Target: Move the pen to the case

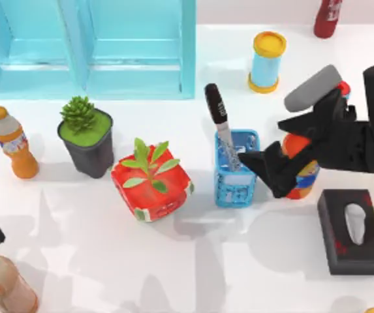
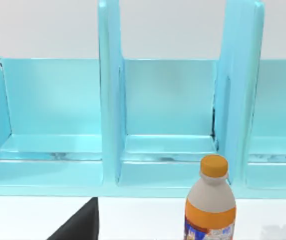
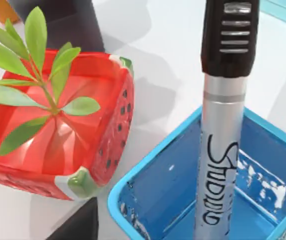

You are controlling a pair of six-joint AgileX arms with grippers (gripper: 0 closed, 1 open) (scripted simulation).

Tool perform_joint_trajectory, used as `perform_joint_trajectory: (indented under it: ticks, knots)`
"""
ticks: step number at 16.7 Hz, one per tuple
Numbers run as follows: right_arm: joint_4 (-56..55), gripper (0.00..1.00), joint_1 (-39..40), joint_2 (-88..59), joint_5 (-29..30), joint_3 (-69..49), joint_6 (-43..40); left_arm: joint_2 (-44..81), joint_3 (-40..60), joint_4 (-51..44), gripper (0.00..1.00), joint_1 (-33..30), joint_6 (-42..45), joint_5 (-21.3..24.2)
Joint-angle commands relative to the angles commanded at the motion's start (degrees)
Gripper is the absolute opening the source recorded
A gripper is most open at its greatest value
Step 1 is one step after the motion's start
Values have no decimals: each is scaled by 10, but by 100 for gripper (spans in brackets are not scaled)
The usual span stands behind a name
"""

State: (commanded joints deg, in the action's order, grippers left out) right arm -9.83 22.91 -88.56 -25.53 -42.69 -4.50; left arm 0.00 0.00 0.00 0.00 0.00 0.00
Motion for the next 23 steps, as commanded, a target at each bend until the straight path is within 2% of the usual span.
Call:
perform_joint_trajectory:
  ticks: [8, 12, 17, 23]
  knots:
    - [-59, 100, 60, -154, 51, -112, 39, 0, 0, 0, 100, 0, 0, 0]
    - [-118, 100, 62, -219, 54, -115, 41, 0, 0, 0, 100, 0, 0, 0]
    - [-128, 100, 61, -227, 54, -111, 41, 0, 0, 0, 100, 0, 0, 0]
    - [-128, 55, 61, -227, 54, -111, 41, 0, 0, 0, 100, 0, 0, 0]
